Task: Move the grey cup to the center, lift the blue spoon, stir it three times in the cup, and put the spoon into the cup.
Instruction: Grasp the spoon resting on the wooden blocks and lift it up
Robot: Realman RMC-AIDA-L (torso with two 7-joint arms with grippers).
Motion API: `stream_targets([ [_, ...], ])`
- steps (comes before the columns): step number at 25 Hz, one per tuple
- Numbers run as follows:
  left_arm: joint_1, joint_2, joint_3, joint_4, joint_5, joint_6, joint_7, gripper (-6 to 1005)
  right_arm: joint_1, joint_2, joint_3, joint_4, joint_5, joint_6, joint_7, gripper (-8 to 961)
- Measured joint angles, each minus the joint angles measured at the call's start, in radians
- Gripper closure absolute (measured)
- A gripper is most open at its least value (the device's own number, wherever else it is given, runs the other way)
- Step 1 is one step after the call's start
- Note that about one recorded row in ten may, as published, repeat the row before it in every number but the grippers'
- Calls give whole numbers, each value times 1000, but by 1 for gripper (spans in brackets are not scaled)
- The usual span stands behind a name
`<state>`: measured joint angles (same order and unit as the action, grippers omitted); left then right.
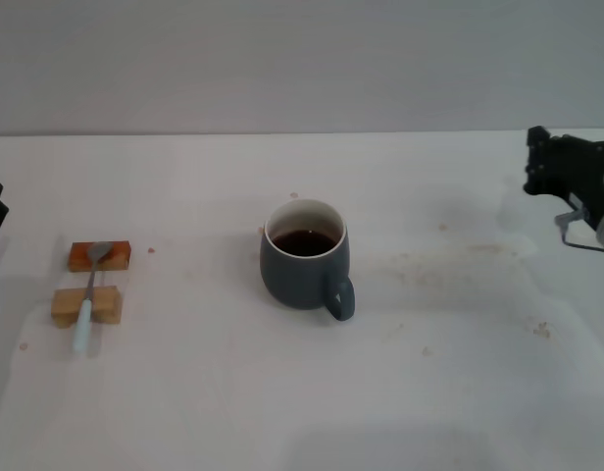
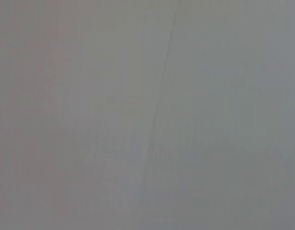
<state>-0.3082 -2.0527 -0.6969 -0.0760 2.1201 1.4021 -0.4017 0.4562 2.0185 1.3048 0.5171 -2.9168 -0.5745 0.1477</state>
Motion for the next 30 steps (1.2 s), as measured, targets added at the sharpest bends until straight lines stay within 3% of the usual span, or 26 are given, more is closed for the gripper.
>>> stream_targets([
  [11, -27, 16, 0, 1, 13, -35, 23, 217, -18, -2, 71, 3, -1, 14, -45, 954],
  [12, -48, 30, -9, 6, 10, -63, 29, 217, -21, -3, 79, 2, -1, 15, -45, 954],
  [14, -59, 36, -14, 7, 7, -77, 31, 217, -24, -5, 84, 1, -1, 15, -45, 954],
  [15, -87, 55, -33, 11, 5, -122, 31, 217, -27, -7, 89, 1, -1, 15, -45, 954],
  [19, -110, 71, -61, 12, 6, -158, 31, 217, -30, -10, 103, -2, -1, 15, -46, 954],
  [22, -140, 99, -75, 13, 6, -216, 30, 217, -32, -14, 115, -5, -1, 25, -47, 954],
  [30, -157, 128, -79, 8, 6, -264, 22, 218, -33, -13, 165, 3, -1, 64, -96, 953],
])
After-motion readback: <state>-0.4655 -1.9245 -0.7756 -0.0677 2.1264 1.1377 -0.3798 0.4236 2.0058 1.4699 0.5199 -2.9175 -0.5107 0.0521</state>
